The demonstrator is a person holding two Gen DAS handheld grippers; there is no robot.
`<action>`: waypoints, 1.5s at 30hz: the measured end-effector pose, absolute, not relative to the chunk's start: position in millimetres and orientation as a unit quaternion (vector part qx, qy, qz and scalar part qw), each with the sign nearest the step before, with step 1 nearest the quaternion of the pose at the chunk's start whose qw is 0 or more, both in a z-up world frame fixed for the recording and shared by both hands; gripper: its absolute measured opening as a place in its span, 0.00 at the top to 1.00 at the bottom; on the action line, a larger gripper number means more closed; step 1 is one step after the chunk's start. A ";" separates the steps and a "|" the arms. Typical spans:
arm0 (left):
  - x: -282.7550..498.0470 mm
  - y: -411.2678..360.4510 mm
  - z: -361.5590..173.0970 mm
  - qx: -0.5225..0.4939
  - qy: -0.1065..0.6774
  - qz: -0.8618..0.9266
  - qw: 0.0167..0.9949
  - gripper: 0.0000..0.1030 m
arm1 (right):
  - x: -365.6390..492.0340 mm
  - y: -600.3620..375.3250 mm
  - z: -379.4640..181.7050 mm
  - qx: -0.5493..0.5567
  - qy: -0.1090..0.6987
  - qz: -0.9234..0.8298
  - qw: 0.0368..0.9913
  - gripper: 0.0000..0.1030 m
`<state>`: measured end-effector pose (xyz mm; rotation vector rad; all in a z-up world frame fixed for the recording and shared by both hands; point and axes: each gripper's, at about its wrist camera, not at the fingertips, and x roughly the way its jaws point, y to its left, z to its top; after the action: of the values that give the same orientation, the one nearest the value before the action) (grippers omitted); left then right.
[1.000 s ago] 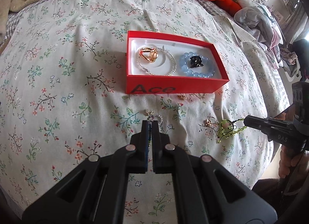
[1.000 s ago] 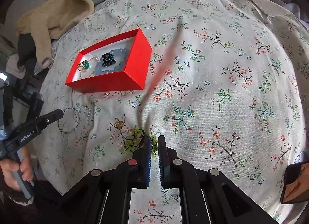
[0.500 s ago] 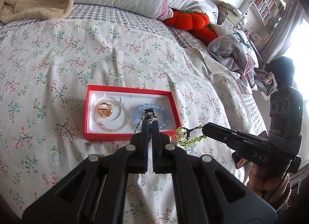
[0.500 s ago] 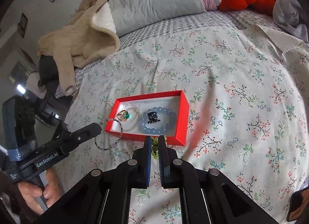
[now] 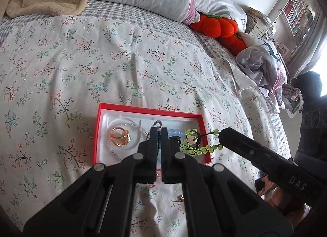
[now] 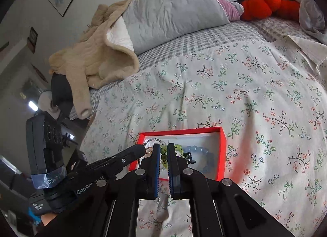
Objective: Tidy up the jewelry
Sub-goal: 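Carry both bracelets over the red box, lower them in, open both tools, then move both open tools back to the small rings beside the box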
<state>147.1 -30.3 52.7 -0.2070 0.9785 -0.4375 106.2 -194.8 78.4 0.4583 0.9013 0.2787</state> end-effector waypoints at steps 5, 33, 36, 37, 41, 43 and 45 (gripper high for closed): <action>151.5 -26.1 44.0 -0.062 0.465 -0.177 0.865 0.97 | 116.7 -191.0 60.9 0.197 0.453 0.114 0.862 0.93; 123.4 -19.8 45.9 -0.026 0.469 -0.171 0.866 0.50 | 86.8 -208.8 46.2 0.112 0.500 0.089 0.854 0.87; 116.3 -18.5 44.0 -0.014 0.472 -0.172 0.865 0.43 | 78.3 -208.0 42.4 0.092 0.508 0.083 0.853 0.87; 113.7 -18.3 43.4 -0.008 0.472 -0.171 0.865 0.40 | 75.2 -207.7 41.0 0.087 0.510 0.082 0.852 0.87; 102.2 -17.5 40.9 0.003 0.473 -0.170 0.865 0.35 | 64.9 -206.2 39.5 0.082 0.518 0.088 0.847 0.87; 96.7 -18.2 39.1 0.007 0.475 -0.174 0.863 0.33 | 59.6 -205.3 40.4 0.080 0.518 0.091 0.847 0.87; 90.5 -19.0 37.0 0.014 0.475 -0.174 0.862 0.29 | 54.6 -204.3 41.0 0.076 0.517 0.091 0.848 0.86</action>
<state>90.5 -19.0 37.0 0.0296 0.9971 -0.3658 54.6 -204.3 41.0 0.1601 1.0907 0.1916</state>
